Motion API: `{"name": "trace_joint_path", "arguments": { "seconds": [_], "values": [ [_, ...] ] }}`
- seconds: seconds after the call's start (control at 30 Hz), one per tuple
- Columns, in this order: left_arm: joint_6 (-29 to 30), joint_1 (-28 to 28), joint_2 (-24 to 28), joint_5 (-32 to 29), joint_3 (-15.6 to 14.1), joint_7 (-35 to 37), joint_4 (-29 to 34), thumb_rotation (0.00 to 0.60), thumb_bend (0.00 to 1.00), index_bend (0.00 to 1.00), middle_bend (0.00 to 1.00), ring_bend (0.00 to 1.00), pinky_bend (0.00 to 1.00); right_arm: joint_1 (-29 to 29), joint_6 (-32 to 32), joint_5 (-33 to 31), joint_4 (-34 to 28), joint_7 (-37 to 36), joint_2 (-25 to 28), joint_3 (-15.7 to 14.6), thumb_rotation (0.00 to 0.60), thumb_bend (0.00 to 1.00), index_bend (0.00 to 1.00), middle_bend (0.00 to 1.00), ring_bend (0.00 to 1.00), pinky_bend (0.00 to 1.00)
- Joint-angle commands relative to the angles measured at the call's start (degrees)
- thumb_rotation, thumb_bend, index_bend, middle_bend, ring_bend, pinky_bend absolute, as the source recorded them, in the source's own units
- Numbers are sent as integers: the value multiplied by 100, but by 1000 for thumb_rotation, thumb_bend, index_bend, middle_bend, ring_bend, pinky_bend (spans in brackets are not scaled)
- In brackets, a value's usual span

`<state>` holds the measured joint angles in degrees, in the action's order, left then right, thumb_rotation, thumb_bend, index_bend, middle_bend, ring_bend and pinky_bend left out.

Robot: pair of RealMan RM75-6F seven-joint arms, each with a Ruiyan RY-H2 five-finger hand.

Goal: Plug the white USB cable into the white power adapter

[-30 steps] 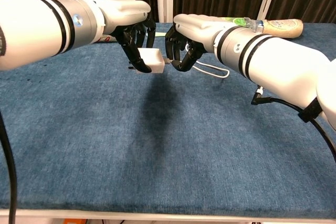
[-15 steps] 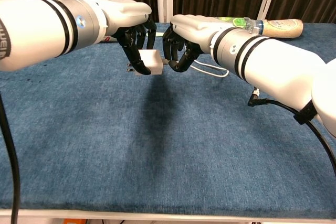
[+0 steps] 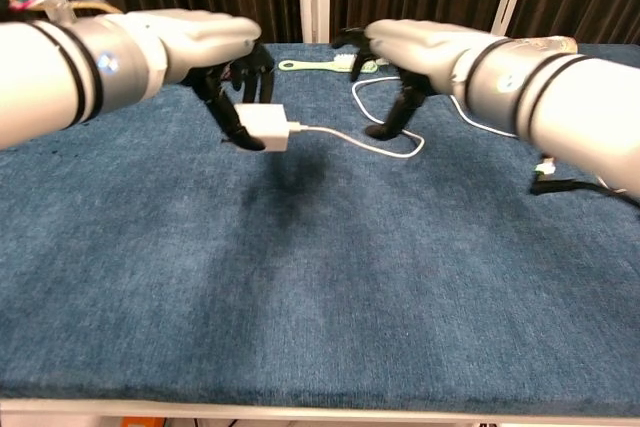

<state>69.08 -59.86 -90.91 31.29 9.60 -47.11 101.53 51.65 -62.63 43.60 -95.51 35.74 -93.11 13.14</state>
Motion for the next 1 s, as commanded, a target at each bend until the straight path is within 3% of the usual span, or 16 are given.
{"name": "trace_joint_path", "arguments": {
  "seconds": [0.03,0.1,0.23,0.4,0.57,0.67,0.83,1.0],
  "values": [
    [-201,135,2,94,-151,176,-228,544,167,350,384,238,54,-247,-78,48,-280,-168,364,-116,600,162,0,158,56,0],
    [-310,152,-37,66,-174,208,-371,583,163,284,344,198,26,-364,-67,135,-375,-370,512,-138,600,156,0,153,55,0],
    [-343,259,10,233,-170,399,-447,600,160,226,296,167,23,-567,-113,429,-521,-634,812,-223,600,153,0,152,55,0],
    [-57,725,562,1065,-337,1000,-373,600,159,223,291,167,19,-929,-317,959,-732,-1046,1366,-344,600,175,0,163,56,0],
    [609,1711,1557,2390,-673,2465,-393,600,159,223,292,167,7,-1500,-415,1903,-870,-1779,2356,-758,600,301,31,174,56,0],
    [1049,2412,2037,3094,-995,3481,-703,600,159,224,292,167,4,-1979,-750,2655,-737,-2517,2836,-1026,600,311,44,171,56,0],
    [1812,3343,2423,3721,-1382,4255,-977,600,159,226,292,167,4,-2774,-1601,3477,-334,-3457,3177,-1376,600,312,58,171,56,0],
    [2758,4295,2500,4088,-1594,4583,-1003,600,159,226,292,167,4,-3582,-2424,3806,-31,-4081,3330,-1629,600,312,59,170,55,0]
  ]
}}
